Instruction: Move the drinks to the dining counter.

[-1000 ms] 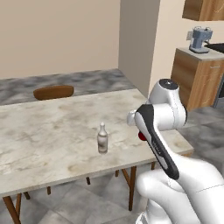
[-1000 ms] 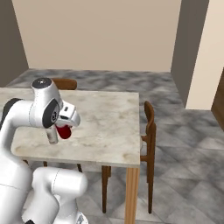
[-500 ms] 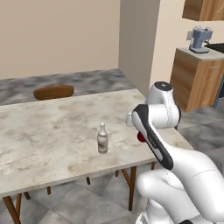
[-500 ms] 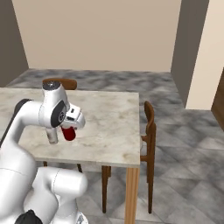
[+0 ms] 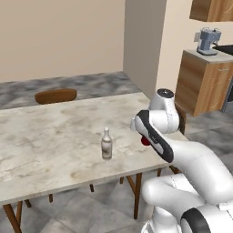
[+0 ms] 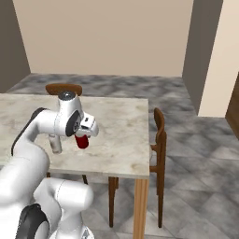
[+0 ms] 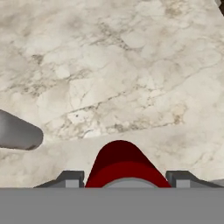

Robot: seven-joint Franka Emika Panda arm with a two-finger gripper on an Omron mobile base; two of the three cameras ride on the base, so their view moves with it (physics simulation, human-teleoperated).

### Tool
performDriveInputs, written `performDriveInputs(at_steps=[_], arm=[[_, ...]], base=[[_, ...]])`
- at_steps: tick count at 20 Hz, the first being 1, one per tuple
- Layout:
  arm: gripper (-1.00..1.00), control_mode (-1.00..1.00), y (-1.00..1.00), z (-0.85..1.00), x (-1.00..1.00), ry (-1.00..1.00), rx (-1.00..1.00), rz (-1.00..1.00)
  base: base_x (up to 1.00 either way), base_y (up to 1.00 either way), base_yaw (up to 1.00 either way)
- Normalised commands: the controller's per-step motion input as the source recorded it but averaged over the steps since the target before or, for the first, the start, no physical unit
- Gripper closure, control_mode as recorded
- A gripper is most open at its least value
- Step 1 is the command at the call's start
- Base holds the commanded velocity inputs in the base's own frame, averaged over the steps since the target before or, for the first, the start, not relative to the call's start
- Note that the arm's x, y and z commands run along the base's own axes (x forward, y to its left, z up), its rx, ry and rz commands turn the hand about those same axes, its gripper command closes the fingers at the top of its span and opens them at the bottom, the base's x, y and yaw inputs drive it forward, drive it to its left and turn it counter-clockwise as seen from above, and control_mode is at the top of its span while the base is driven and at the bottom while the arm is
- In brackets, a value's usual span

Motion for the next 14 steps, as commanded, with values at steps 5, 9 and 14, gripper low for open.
performDriveInputs(at_steps=[5, 9, 14], arm=[[1.00, -1.00, -0.05, -0.28, 0.63, 0.04, 0.00, 0.00], [1.00, -1.00, -0.03, -0.20, 0.59, 0.02, 0.00, 0.00], [1.00, -1.00, 0.00, -0.27, 0.45, 0.06, 0.00, 0.00]], base=[[0.00, 0.00, 0.00], [0.00, 0.00, 0.00], [0.00, 0.00, 0.00]])
